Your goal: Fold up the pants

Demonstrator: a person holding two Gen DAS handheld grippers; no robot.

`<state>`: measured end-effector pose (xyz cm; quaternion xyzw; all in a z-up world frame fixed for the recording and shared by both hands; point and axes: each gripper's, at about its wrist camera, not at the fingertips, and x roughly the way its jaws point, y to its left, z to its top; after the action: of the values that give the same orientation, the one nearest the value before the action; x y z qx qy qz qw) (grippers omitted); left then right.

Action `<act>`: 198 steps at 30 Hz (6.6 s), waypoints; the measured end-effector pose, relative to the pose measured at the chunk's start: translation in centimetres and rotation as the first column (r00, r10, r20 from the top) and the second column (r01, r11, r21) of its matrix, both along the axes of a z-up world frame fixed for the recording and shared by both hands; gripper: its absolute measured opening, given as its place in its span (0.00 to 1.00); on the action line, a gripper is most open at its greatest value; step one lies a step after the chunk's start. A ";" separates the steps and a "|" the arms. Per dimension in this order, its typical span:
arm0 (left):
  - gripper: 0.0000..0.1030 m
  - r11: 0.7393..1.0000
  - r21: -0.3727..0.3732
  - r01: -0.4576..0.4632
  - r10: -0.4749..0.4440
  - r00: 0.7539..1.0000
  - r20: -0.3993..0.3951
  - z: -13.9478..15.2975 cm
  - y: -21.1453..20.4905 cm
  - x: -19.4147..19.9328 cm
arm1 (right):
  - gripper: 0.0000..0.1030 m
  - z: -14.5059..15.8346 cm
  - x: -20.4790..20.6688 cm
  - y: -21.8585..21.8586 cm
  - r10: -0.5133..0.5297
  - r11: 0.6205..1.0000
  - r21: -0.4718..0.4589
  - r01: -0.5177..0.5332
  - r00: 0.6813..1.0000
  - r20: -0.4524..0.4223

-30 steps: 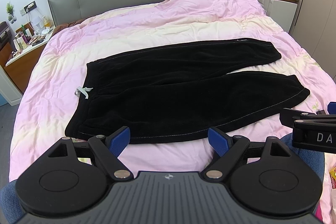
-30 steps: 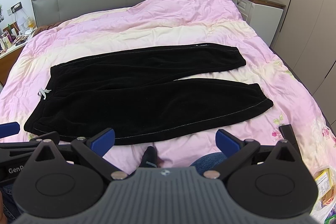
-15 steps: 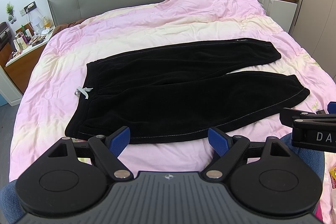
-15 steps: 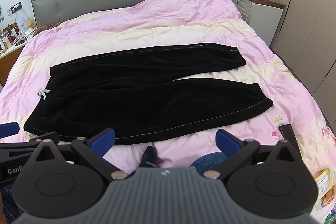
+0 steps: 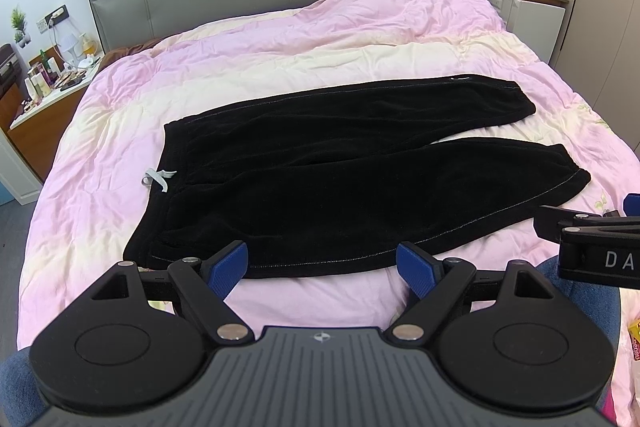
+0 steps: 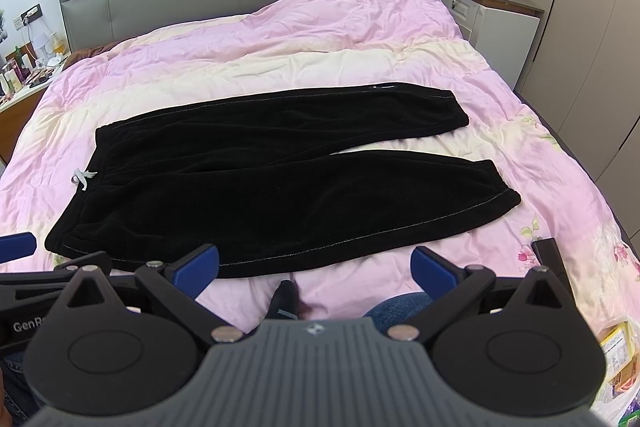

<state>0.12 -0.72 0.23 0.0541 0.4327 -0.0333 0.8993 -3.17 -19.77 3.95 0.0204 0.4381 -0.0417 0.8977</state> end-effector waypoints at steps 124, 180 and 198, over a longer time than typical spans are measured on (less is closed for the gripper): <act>0.17 0.511 0.608 0.607 -0.757 0.653 -0.016 -13.8 18.8 18.4 | 0.01 -23.2 24.8 -24.0 0.757 0.248 -0.774 -0.582 0.615 -0.220; 0.21 0.666 0.488 0.565 -0.643 0.766 -0.010 -16.0 20.8 30.4 | 0.00 -21.9 40.3 -26.1 0.716 0.374 -0.500 -0.781 0.586 -0.378; 0.30 0.793 0.358 0.493 -0.482 0.867 -0.126 -21.2 21.6 39.8 | 0.00 -29.2 55.4 -23.4 0.587 0.367 -0.567 -0.738 0.656 -0.474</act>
<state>39.89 20.84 -20.93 0.3358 0.4148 -0.1802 0.8263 52.26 -43.15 -25.21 -0.5161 0.4378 0.1541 0.7199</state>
